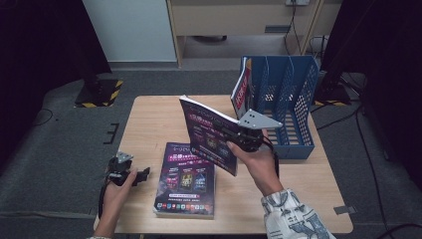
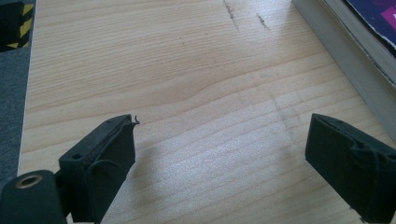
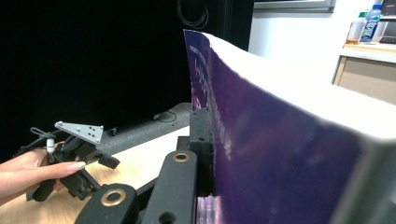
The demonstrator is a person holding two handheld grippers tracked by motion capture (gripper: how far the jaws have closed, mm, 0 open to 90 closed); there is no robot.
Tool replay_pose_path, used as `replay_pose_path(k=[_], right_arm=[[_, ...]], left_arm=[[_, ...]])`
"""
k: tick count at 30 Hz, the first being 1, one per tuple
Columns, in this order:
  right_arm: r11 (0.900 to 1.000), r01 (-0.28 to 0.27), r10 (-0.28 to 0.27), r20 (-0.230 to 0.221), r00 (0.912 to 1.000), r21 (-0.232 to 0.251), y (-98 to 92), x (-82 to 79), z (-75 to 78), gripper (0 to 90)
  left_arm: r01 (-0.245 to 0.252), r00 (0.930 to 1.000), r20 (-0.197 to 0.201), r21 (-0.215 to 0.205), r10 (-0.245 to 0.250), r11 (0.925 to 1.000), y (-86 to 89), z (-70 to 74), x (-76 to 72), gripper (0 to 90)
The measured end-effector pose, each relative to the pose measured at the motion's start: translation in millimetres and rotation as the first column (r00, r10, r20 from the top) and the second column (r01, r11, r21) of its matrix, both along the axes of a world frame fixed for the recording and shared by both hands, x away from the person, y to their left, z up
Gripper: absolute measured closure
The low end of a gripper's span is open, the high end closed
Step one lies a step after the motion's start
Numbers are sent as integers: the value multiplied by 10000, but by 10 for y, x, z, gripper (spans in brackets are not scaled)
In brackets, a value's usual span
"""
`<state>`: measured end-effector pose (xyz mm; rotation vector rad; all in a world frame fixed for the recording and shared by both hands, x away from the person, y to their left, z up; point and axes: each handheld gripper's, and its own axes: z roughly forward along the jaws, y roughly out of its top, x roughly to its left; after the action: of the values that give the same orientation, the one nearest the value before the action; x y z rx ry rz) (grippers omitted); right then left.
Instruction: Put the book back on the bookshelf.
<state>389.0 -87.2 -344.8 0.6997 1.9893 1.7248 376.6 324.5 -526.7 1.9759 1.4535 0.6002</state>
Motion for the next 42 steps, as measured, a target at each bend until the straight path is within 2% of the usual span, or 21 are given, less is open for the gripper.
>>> replay_pose_path(k=[22, 42], right_arm=[[9995, 274, -274, 8, 9996, -138, -400, -199, -22, 826], [9976, 659, -660, -66, 9978, -211, -780, -357, -110, 827]], left_arm=[[106, 9997, -231, 168, -102, 9998, -18, -46, 7, 79], [116, 9998, -170, 113, -114, 9999, -24, -61, 7, 68]])
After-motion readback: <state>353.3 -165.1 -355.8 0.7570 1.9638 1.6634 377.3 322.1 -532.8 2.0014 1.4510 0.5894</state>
